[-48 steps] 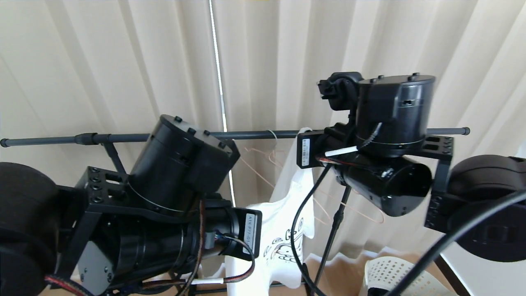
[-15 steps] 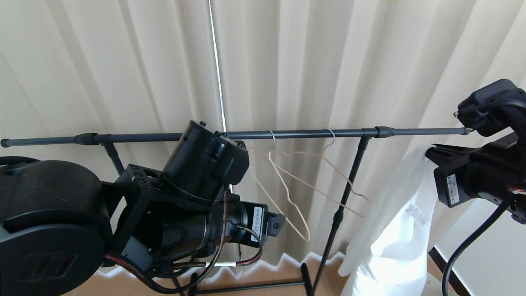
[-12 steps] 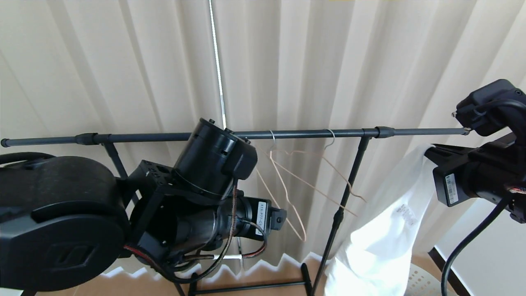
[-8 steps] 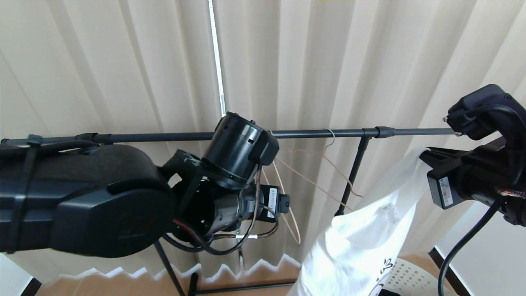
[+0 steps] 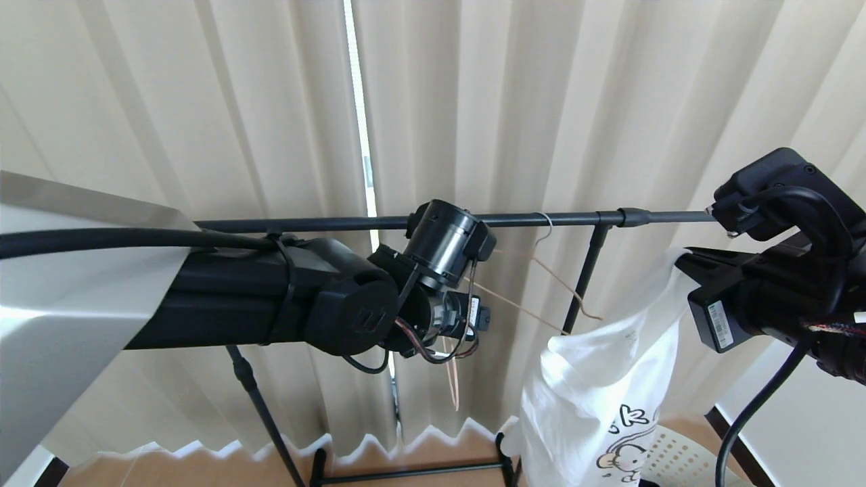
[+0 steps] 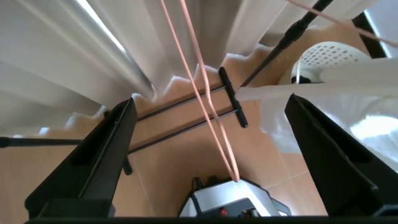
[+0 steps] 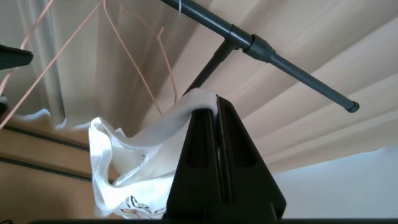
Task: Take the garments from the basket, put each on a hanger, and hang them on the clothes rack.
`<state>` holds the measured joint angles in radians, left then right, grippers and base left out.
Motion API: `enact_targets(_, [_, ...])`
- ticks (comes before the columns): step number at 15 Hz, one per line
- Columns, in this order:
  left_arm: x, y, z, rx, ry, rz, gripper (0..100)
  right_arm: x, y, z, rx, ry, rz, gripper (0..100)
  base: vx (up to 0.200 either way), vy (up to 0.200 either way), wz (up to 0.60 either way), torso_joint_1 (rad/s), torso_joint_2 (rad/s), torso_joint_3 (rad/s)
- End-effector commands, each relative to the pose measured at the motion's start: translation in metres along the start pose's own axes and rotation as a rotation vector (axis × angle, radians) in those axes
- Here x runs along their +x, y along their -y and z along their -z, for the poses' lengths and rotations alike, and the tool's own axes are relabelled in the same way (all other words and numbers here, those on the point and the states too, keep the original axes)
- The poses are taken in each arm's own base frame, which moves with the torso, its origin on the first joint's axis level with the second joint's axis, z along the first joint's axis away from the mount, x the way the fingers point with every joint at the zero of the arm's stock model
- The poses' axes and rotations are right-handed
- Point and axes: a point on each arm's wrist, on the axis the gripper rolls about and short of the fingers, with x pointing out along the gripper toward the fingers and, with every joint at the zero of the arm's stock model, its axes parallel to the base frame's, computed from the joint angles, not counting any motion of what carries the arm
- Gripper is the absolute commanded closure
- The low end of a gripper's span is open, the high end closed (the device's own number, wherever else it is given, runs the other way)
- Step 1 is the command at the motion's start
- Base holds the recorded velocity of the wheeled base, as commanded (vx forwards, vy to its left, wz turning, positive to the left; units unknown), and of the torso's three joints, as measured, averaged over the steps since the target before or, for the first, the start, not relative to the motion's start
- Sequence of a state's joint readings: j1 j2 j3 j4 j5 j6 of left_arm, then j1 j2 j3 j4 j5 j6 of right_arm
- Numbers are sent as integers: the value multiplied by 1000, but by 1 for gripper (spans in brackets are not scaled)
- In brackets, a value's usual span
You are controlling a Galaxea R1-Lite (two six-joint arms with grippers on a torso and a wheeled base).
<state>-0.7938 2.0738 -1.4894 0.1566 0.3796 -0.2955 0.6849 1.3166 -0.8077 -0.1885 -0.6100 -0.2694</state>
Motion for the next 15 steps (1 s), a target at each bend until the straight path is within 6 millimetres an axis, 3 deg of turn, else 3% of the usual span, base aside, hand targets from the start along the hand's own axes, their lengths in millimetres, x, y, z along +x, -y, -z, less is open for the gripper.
enact_targets(1, [8,0,3,23,-12,-13,0,0,-3,1,-9,0,-19,100,0,0,0,0,0,0])
enact_targets(3, [4,-1,2,19,-6,-14,0,0,-3,1,-10,3,-33,100,0,0,0,0,0,0])
enact_targets(4, [-10,-12,-7,-8,22,-6,0,-2,-2,0,-5,9,-32,100,0,0,0,0,0,0])
enact_targets(6, [-20,-30,-14,-37,33,13,0,-1,-2,0,-5,9,-34,100,0,0,0,0,0,0])
enact_targets(9, [-3,-44,-17,-56,18,-17,0,-1,-2,0,-6,8,-34,100,0,0,0,0,0,0])
enact_targets(11, [17,-41,-16,-30,3,-27,0,0,-4,1,-10,4,-37,100,0,0,0,0,0,0])
enact_targets(15, [37,-30,-17,5,-4,13,0,2,-9,2,-24,-5,-53,100,0,0,0,0,0,0])
